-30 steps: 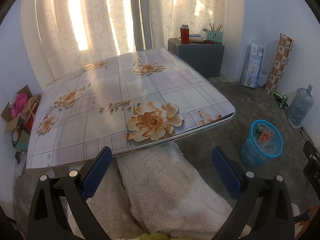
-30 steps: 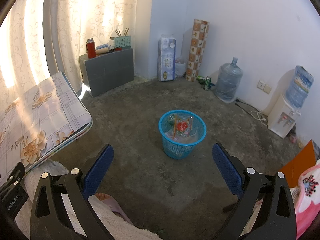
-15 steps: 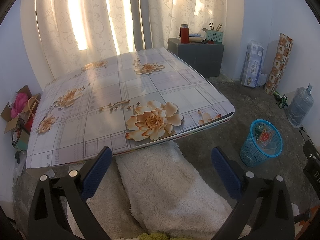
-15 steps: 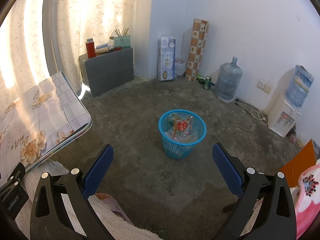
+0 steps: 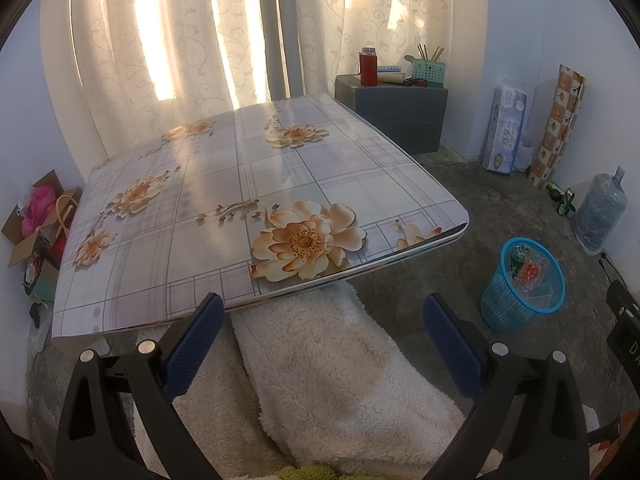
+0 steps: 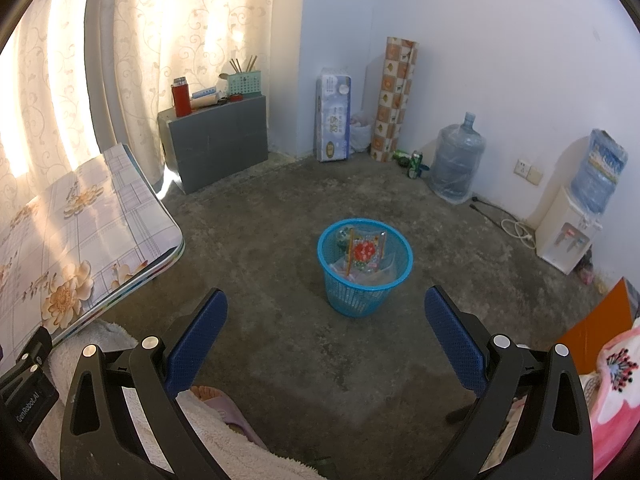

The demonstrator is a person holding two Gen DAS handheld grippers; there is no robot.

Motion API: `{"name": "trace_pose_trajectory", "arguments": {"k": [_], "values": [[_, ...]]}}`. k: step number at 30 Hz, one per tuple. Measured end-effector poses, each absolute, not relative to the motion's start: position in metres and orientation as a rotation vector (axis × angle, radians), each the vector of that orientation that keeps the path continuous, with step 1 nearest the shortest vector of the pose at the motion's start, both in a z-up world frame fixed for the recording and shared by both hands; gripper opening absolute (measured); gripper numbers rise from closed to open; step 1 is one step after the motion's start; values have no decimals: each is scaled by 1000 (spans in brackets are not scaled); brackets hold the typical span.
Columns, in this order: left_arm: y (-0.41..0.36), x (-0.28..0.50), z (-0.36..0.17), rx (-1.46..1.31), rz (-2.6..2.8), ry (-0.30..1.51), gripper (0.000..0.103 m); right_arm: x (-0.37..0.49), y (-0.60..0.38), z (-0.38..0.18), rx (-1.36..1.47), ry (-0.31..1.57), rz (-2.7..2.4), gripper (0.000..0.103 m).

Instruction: Collect trash

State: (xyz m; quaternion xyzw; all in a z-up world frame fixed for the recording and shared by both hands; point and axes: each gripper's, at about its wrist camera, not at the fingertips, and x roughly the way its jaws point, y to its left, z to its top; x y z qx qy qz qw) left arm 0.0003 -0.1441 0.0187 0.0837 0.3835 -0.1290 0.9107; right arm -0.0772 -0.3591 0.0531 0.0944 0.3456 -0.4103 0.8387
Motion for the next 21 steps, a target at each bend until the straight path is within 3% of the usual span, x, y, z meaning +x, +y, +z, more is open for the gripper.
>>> {"name": "trace_pose_trajectory", "arguments": {"k": [21], "values": [[-144,0,18,171,-266,795,97,-77,-357,53,201,731,-867,95]]}}
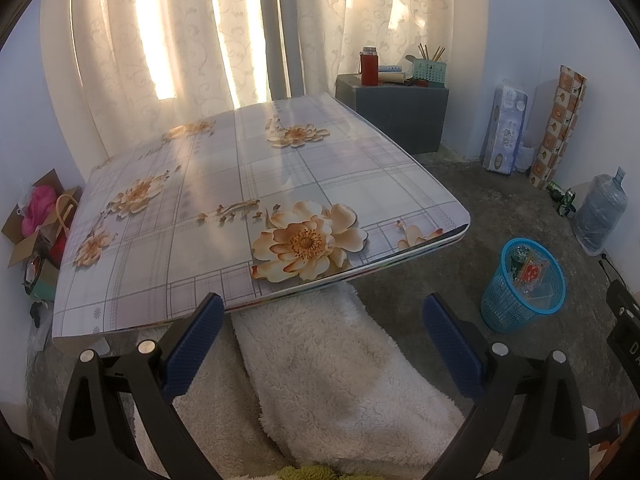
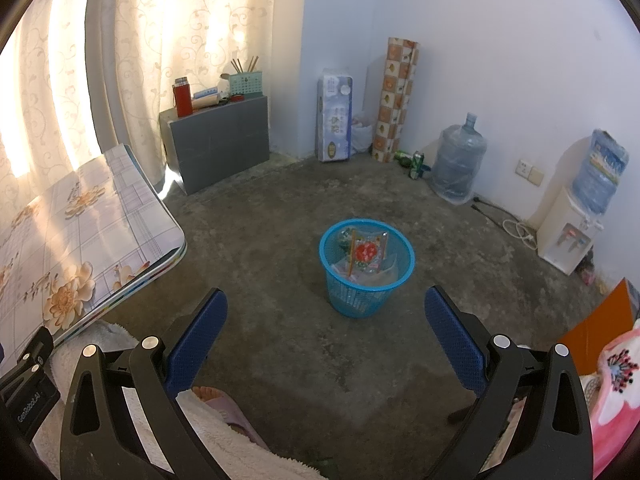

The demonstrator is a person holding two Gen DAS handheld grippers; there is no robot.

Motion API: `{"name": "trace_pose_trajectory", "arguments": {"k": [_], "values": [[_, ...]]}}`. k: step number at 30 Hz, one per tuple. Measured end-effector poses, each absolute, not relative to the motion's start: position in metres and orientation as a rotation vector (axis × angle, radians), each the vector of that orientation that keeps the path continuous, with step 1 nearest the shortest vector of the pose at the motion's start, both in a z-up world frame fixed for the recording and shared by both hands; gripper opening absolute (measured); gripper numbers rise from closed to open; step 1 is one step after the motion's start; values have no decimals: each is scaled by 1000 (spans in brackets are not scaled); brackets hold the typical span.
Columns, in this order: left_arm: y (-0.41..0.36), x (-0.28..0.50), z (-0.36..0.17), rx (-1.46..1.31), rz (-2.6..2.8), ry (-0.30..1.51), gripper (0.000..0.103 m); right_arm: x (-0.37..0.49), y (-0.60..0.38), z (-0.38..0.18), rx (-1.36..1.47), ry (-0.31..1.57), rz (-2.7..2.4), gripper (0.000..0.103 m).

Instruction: Collect trash

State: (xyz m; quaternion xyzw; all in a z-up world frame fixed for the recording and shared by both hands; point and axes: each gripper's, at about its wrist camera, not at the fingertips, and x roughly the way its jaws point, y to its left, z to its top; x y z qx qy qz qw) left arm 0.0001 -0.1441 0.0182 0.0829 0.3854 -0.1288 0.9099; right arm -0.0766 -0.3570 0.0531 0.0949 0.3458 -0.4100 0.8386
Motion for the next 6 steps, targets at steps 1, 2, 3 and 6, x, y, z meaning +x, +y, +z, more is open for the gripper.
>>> {"name": "trace_pose_trajectory", "arguments": {"k": [1,2,3,6], "values": [[-144,0,18,171,-266,794,97,-77,-357,53,201,732,-866,95],[-144,0,18,170,-266,794,97,-77,-357,53,200,732,-866,95],[-144,0,18,172,-267,794,97,-76,-356,53,200,733,-865,95],[-144,0,18,173,-268,795,97,-76,-356,53,203,734,-868,95]]}}
